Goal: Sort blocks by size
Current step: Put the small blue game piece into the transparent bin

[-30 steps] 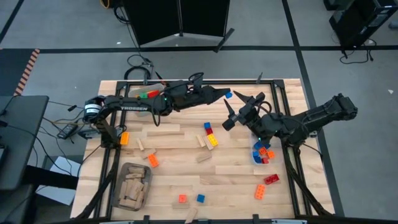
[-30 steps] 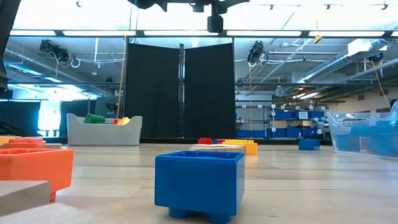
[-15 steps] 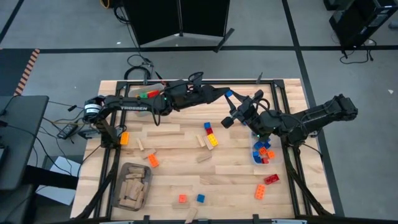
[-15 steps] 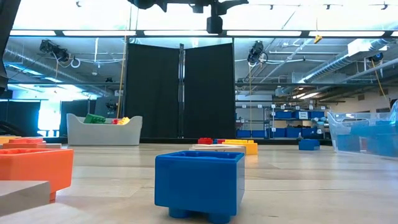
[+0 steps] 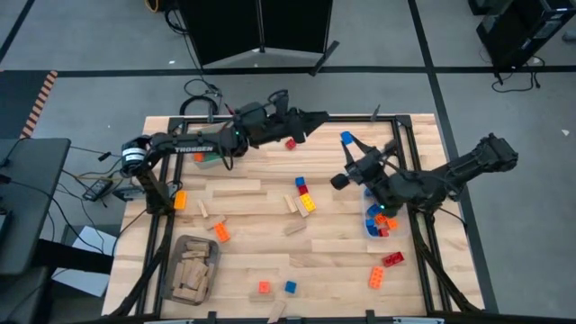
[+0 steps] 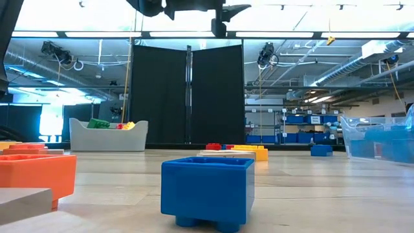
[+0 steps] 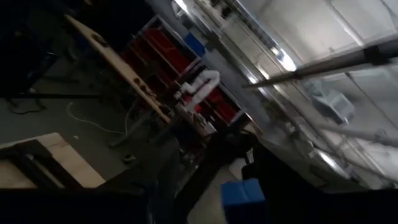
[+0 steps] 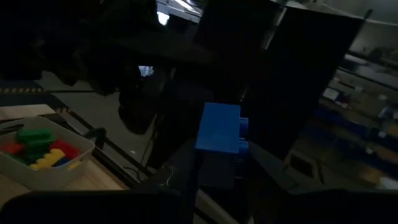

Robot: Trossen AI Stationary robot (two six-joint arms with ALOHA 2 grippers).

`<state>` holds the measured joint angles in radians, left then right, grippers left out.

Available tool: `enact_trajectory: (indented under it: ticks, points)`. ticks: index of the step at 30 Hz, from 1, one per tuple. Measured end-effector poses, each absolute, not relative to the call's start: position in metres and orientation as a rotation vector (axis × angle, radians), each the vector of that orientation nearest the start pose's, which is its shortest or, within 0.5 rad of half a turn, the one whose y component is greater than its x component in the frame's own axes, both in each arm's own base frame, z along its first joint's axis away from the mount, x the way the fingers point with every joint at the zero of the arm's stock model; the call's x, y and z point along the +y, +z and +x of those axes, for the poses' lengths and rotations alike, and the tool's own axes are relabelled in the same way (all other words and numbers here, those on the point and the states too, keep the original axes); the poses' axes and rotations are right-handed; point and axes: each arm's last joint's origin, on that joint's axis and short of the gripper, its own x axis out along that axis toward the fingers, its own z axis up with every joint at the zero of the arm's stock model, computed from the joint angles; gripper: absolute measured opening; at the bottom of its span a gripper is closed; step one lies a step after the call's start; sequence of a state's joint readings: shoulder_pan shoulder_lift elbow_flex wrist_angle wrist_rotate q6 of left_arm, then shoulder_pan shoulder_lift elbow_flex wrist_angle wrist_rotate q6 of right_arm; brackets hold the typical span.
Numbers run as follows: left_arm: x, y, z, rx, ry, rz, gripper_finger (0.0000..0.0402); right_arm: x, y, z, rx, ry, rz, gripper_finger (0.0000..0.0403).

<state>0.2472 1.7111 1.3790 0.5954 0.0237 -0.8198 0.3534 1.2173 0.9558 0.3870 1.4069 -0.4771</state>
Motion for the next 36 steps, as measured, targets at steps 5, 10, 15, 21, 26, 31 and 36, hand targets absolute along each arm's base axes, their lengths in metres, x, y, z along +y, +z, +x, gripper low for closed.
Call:
enact_trajectory:
  ticks: [5, 10, 15, 21, 26, 31, 36]
  points:
    - [0.112, 0.367, 0.385, -0.304, 0.044, -0.731, 0.0213, 0.078, 0.366, 0.224, 0.149, -1.053, -0.275, 0.0112]
    - [0.113, 0.363, 0.385, -0.239, 0.024, -0.531, 0.0213, 0.094, 0.377, 0.203, 0.058, -0.963, -0.135, 0.0112]
    - [0.111, 0.358, 0.387, -0.174, 0.033, -0.387, 0.0213, 0.106, 0.377, 0.191, 0.000, -0.876, -0.026, 0.0112]
    - [0.111, 0.350, 0.388, -0.087, 0.058, -0.326, 0.0213, 0.119, 0.353, 0.189, -0.009, -0.610, 0.174, 0.0112]
    - [0.111, 0.346, 0.388, -0.044, 0.064, -0.332, 0.0214, 0.113, 0.315, 0.185, 0.254, -0.469, 0.424, 0.0112]
    - [0.109, 0.343, 0.384, 0.034, 0.049, -0.336, 0.0214, 0.098, 0.289, 0.168, 0.629, -0.513, 0.630, 0.0112]
    - [0.099, 0.353, 0.362, 0.179, 0.115, -0.177, 0.0214, 0.082, 0.278, 0.146, 0.974, -0.635, 0.710, 0.0112]
